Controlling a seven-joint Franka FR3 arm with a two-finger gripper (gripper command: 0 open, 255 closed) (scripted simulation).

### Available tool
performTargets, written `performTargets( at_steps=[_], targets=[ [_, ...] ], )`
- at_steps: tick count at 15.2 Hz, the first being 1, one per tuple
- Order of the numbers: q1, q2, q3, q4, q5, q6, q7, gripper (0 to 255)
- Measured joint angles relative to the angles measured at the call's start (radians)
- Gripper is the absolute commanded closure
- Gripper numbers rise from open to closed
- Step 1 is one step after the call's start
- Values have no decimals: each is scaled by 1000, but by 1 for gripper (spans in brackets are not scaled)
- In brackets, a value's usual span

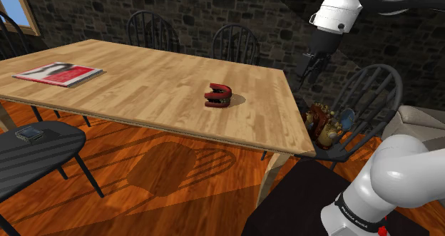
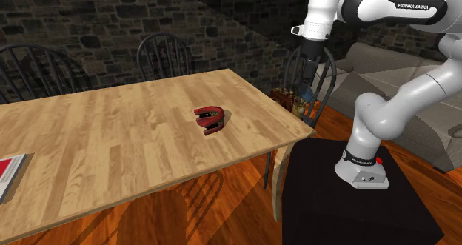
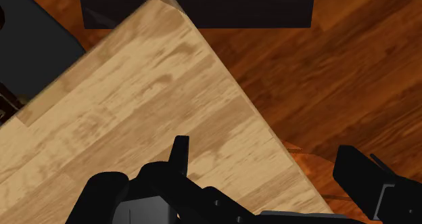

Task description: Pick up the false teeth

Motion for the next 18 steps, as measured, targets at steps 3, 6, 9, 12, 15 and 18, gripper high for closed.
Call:
performTargets(
  at_steps=[3, 6, 9, 12, 15, 18],
  targets=[
    [-4, 36, -2, 2, -2, 32, -3, 0],
    [-12, 130, -9, 28, -7, 98, -9, 0],
    [-19, 245, -9, 67, -9, 172, -9, 0],
    [-27, 352, -13, 107, -12, 237, -13, 0],
    [-33, 460, -17, 163, -14, 287, -14, 0],
    [-41, 584, -24, 240, -18, 331, -20, 0]
  ],
)
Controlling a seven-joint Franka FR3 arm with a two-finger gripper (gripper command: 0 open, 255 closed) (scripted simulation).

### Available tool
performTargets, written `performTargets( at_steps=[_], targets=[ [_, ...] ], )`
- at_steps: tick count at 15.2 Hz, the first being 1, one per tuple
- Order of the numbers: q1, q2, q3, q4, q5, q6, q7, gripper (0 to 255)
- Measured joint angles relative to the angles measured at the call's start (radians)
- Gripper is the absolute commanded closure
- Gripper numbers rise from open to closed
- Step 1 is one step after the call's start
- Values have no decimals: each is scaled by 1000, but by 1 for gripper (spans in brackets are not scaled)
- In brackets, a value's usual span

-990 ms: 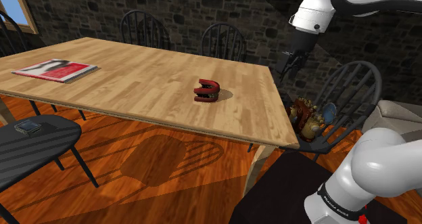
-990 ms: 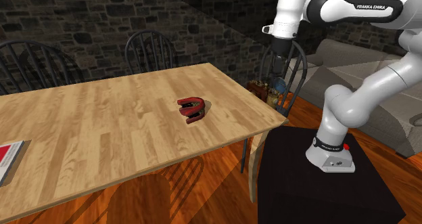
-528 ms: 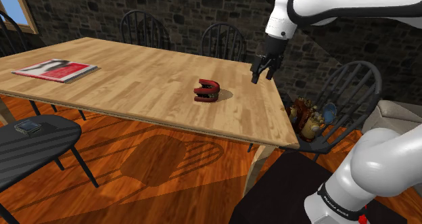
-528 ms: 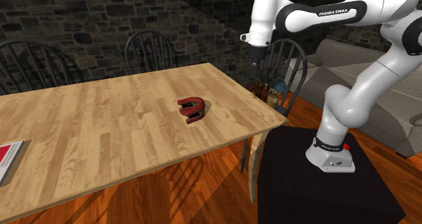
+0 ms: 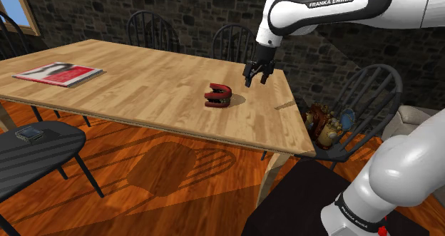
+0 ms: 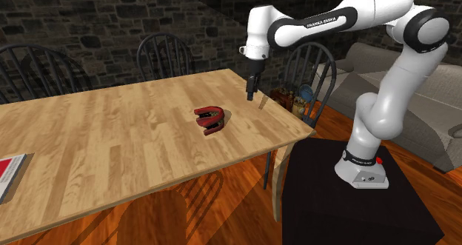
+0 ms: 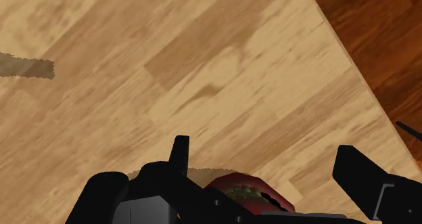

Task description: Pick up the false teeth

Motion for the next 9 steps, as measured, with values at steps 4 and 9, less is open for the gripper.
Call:
performTargets(
  at_steps=[4, 9],
  targets=[
    [-6, 151, -5, 107, -1, 42, 0, 0],
    [-16, 345, -15, 281, -1, 57, -7, 0]
  ],
)
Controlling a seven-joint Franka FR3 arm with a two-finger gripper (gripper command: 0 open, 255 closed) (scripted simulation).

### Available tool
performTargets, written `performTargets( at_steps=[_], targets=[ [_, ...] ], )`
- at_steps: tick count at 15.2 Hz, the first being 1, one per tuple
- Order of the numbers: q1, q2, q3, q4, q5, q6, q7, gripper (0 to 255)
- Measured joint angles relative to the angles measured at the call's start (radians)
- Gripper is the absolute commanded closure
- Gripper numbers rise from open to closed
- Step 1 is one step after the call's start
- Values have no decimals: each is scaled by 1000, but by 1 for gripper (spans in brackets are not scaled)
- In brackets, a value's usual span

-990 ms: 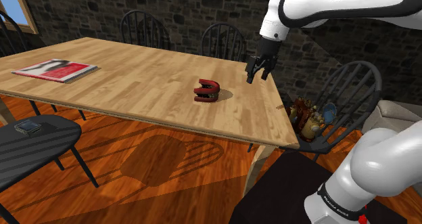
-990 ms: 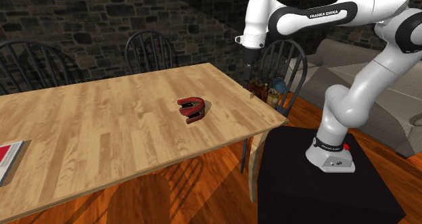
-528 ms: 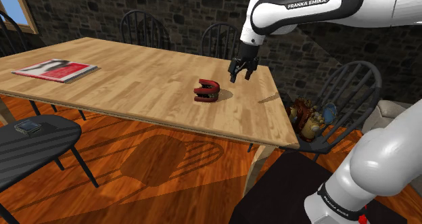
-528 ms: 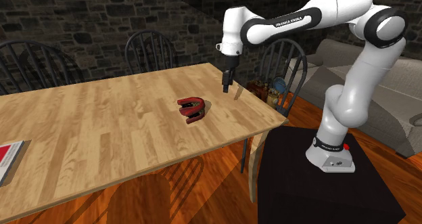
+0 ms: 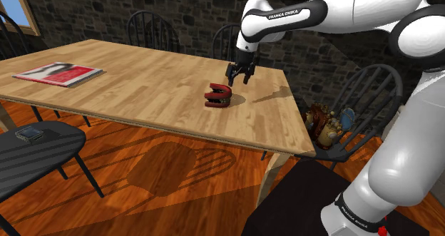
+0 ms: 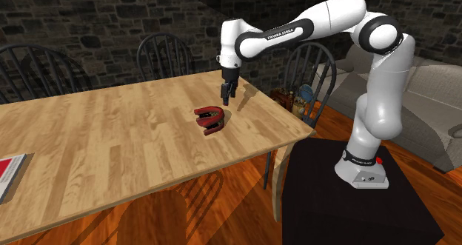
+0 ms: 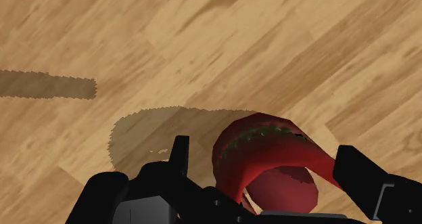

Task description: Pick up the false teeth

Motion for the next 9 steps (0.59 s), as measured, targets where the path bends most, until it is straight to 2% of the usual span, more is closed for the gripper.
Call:
performTargets(
  at_steps=[6, 9],
  targets=[
    [-9, 236, -7, 243, 3, -12, -1, 0],
    [-10, 286, -8, 277, 4, 4, -2, 0]
  ],
)
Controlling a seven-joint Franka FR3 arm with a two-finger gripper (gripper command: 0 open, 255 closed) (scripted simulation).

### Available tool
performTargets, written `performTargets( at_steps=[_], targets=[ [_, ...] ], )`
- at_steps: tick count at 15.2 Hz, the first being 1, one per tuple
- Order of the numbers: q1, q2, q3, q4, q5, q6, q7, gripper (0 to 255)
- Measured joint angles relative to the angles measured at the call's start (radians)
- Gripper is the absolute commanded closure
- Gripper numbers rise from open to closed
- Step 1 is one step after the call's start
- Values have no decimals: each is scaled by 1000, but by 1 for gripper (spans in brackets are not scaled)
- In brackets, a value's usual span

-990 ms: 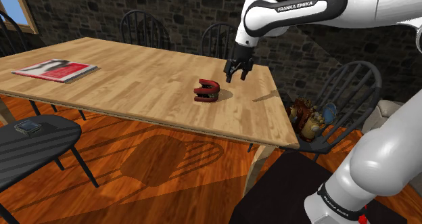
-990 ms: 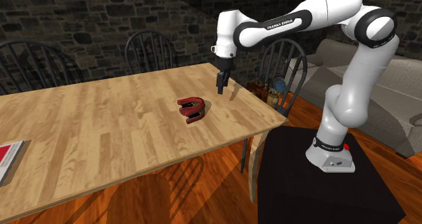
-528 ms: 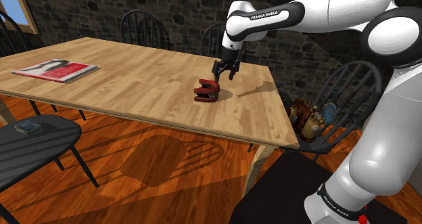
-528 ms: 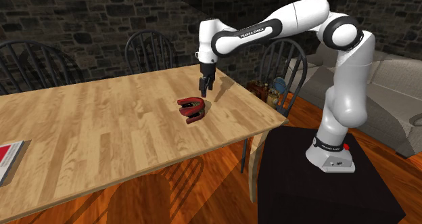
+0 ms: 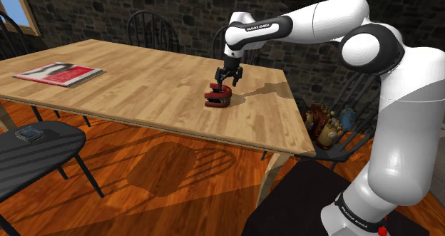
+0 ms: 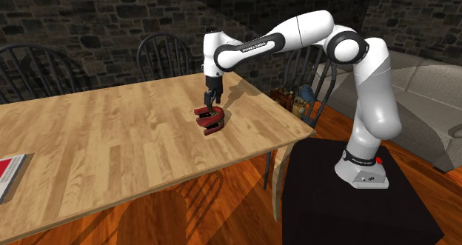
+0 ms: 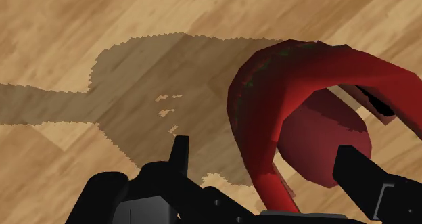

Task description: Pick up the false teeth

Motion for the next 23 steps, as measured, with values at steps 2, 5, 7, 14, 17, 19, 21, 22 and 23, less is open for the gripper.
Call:
performTargets(
  at_steps=[2, 5, 7, 14, 17, 19, 21, 22, 23],
  targets=[
    [0, 8, 0, -18, 1, 27, -1, 0],
    [1, 20, 1, -38, 1, 58, -1, 0],
    [0, 22, 0, -43, 1, 66, -3, 255],
    [0, 23, 0, -43, 2, 69, -4, 255],
    [0, 21, 0, -41, 1, 63, -3, 255],
    [0, 14, 0, -30, 1, 44, -3, 255],
    [0, 6, 0, -18, 1, 23, -2, 255],
    [0, 8, 0, 1, 0, 6, 0, 255],
    [1, 3, 0, 8, 0, -5, 1, 255]
  ],
)
